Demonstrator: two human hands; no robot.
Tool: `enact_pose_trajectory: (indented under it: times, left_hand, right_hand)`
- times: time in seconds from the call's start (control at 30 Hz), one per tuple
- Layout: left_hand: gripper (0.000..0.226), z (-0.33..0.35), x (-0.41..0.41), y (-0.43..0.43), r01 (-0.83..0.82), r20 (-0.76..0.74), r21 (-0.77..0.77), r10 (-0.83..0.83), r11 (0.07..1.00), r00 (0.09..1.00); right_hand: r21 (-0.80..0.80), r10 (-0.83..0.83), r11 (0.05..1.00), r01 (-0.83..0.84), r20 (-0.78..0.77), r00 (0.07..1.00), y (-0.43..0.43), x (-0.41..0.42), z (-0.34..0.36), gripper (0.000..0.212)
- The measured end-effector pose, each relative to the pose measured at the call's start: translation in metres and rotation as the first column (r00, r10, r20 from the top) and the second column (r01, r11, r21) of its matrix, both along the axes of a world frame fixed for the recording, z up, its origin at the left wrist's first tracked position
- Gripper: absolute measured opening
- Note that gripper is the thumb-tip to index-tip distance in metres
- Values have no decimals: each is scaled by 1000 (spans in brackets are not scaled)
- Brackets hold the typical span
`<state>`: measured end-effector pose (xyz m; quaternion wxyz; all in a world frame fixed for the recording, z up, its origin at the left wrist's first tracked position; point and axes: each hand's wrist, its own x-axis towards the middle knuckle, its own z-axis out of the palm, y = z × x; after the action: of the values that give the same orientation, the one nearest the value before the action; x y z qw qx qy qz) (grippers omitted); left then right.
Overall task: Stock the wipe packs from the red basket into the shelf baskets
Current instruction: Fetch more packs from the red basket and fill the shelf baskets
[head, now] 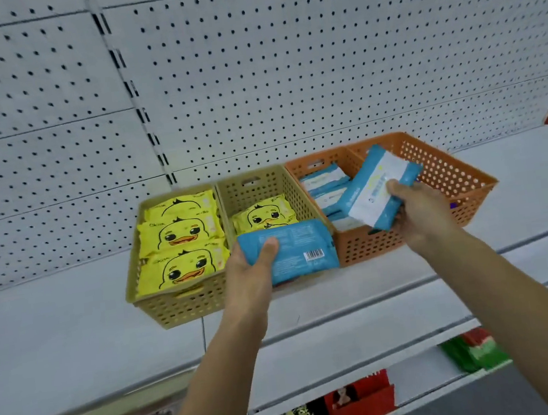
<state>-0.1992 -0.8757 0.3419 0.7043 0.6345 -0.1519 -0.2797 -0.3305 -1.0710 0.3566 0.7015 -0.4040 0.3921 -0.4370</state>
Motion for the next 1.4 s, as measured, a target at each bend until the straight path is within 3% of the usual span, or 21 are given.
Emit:
enact_pose_trajectory:
  times: [0.13,0.2,0.27,0.3,0.37,0.43,0.5,0.6,0.7,0.73,0.8,0.87,0.9,0.97,1.0,1.03,1.1,1.13,1.2,1.3,1.4]
  left_hand:
    - [22,2,11,-24,-87,-83,-9,86,996,993]
    - [30,4,14,-32,-127,-136,-16,124,992,983]
    - [33,7,16,-40,-160,-162,-29,153,987,975]
    - [33,6,17,-44,-176,-173,-37,167,984,971]
    - [35,7,16,-53,-200,-178,-50,188,979,966]
    - [34,7,16,-63,-226,-172,-54,214,973,962]
    - [34,5,15,-71,-262,-164,-44,252,964,954]
    - [25,2,11,-82,-293,-135,-13,289,956,948]
    - [21,0,4,-92,-301,-135,22,301,954,944]
    - [22,-2,3,-96,-300,-133,35,302,953,944]
    - [26,-3,2,-103,-291,-126,44,294,956,947]
    - [35,1,1,-112,-296,-150,4,294,955,944]
    - [39,3,0,-117,-301,-167,-24,293,953,941]
    - [37,8,-2,-129,-277,-199,-65,259,959,945]
    - [30,10,-3,-135,-255,-224,-85,231,963,947]
    - [22,13,-3,-140,-235,-260,-102,202,967,944]
    - [28,14,-3,-148,-198,-256,-69,174,978,951]
    - [32,13,-3,-151,-180,-179,9,178,984,968]
    - [33,7,-6,-156,-150,81,214,136,965,987]
    - [39,-9,-17,-156,-121,428,476,-110,871,897]
    - [39,-24,-22,-156,-238,669,628,-357,741,652]
  right_hand:
    - [-238,-69,971,29,-158,985,-52,20,14,27]
    - [-408,-24,906,-115,-322,946,-73,30,14,25]
    - [-489,73,787,-377,-532,844,-95,41,11,27]
    - [-463,133,703,-540,-660,739,-106,47,10,32]
    - [-282,199,480,-831,-888,415,-125,60,3,40]
    - [-62,181,279,-958,-977,116,-135,72,-6,40]
    - [25,160,166,-986,-987,2,-140,83,-17,39]
    - [28,108,101,-994,-994,-17,-143,92,-32,42]
    - [-9,-82,35,-999,-997,6,-141,90,-40,38]
    - [-78,-159,16,-997,-985,74,-139,87,-40,42]
    - [-320,-222,-28,-947,-922,318,-134,79,-35,59]
    - [-550,-62,-116,-827,-827,559,-125,70,-26,78]
    - [-602,15,-204,-772,-790,612,-121,68,-21,81]
    - [-655,87,-352,-669,-735,673,-118,65,-16,67]
    - [-704,141,-333,-628,-695,705,-120,65,-16,54]
    - [-746,213,-240,-621,-665,716,-121,63,-12,41]
    - [-717,331,59,-695,-643,691,-128,61,0,27]
    - [-673,348,178,-718,-639,686,-137,62,2,25]
    - [-606,293,318,-730,-669,683,-161,65,-2,21]
    - [-460,143,317,-829,-841,521,-189,74,-15,20]
    - [-325,189,289,-900,-903,386,-195,84,-26,16]
